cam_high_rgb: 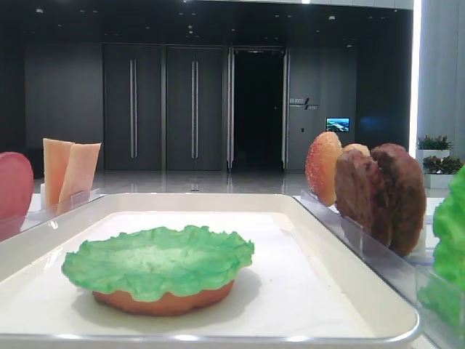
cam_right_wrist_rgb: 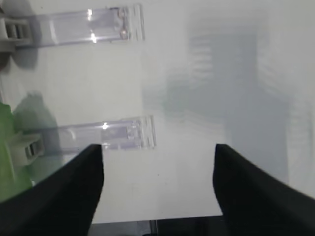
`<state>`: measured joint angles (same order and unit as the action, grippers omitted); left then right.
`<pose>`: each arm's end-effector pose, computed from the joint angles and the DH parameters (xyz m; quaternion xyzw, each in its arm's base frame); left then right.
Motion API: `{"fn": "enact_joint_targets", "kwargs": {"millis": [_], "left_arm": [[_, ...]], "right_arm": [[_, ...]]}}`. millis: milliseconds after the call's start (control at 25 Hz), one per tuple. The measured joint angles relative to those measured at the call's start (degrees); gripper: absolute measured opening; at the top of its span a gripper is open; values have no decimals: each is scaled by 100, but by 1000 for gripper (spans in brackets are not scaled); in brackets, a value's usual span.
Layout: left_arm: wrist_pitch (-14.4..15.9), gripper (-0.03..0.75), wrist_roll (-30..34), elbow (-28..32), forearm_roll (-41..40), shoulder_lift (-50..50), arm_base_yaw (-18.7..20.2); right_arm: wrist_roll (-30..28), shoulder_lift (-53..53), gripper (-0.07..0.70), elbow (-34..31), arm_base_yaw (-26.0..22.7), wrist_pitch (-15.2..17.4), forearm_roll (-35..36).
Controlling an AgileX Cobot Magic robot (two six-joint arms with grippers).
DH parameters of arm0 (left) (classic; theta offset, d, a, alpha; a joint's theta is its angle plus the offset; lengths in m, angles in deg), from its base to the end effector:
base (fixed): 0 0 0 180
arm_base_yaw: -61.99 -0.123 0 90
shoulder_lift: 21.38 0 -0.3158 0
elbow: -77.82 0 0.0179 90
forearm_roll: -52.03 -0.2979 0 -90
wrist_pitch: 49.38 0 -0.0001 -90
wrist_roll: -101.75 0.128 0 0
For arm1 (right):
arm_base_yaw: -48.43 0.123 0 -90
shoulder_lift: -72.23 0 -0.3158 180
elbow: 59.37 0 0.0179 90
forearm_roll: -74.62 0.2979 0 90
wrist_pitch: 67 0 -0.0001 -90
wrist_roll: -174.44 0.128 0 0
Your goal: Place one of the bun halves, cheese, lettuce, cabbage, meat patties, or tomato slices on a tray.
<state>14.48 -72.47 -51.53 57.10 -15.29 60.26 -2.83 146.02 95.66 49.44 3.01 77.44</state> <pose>0.0354 -0.0091 0.2700 0.0334 0.8671 -0.0116 0.4968 0.2337 0.0100 0.2731 0.0210 0.9947 0.0270 0.0970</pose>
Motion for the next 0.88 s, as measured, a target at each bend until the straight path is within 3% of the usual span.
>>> {"fn": "enact_joint_targets", "kwargs": {"millis": [480,880], "left_arm": [[0,643,0,0,0,0,0],[-5,643,0,0,0,0,0]], "right_arm": [[220,-2806,482,-1398,6,5,0],[164,-4499,482,-2131,6,-452,0]]}}
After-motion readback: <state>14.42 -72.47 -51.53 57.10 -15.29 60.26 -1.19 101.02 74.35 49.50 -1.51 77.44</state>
